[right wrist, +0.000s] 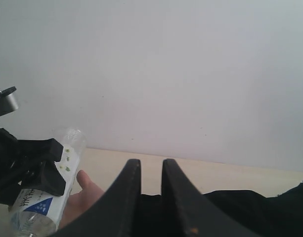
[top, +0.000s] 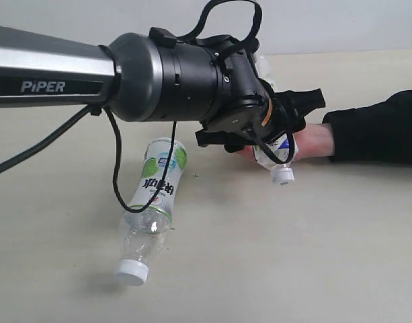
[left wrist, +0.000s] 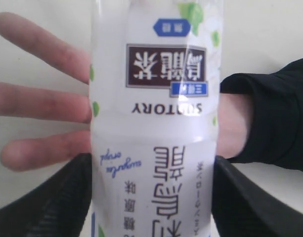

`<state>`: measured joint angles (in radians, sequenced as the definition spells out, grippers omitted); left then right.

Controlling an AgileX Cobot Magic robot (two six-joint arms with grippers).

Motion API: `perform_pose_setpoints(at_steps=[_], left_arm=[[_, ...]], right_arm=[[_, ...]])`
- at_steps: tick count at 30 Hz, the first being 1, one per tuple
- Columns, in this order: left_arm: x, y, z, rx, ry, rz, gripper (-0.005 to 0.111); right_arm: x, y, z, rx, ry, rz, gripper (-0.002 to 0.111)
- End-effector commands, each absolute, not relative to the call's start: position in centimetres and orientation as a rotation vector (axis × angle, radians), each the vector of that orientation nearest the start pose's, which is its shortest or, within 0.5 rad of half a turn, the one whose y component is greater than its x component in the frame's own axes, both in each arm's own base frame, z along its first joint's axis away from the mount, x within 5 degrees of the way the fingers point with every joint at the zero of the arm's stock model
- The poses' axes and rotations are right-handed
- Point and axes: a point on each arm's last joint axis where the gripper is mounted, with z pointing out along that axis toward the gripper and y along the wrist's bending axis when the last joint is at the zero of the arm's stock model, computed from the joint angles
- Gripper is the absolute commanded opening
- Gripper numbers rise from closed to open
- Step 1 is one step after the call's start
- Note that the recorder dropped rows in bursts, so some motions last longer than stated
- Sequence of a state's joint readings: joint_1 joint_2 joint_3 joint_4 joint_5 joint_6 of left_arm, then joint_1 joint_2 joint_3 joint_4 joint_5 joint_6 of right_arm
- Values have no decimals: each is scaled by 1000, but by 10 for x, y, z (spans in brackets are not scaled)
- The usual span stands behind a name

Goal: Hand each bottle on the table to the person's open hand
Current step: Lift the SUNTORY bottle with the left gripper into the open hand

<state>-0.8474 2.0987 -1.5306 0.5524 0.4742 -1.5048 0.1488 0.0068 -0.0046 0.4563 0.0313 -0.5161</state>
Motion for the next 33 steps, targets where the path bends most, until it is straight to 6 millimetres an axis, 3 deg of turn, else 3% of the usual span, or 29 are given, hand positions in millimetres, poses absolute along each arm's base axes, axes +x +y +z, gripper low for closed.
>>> perform_pose_setpoints(at_steps=[1, 11, 14, 21, 25, 29, 33], left_arm=[[326, -331, 177, -293, 2473, -500, 0], [329, -331, 164, -338, 2491, -492, 2], [329, -331, 164, -338, 2491, -492, 14], [329, -331, 165, -313, 2488, -486, 60], [329, -331, 165, -308, 2485, -492, 78], [329, -331, 170, -304, 2478, -498, 87], [328, -330, 178, -267, 2464, -503, 88]], right_arm=[[56, 9, 212, -161, 1493, 72, 17], [56, 9, 212, -161, 1493, 72, 17], [56, 9, 212, -161, 1493, 72, 17], [56, 9, 212, -161, 1493, 72, 17], [56, 9, 212, -161, 1493, 72, 17], [56, 9, 212, -161, 1493, 72, 17], [56, 9, 212, -161, 1493, 72, 17]])
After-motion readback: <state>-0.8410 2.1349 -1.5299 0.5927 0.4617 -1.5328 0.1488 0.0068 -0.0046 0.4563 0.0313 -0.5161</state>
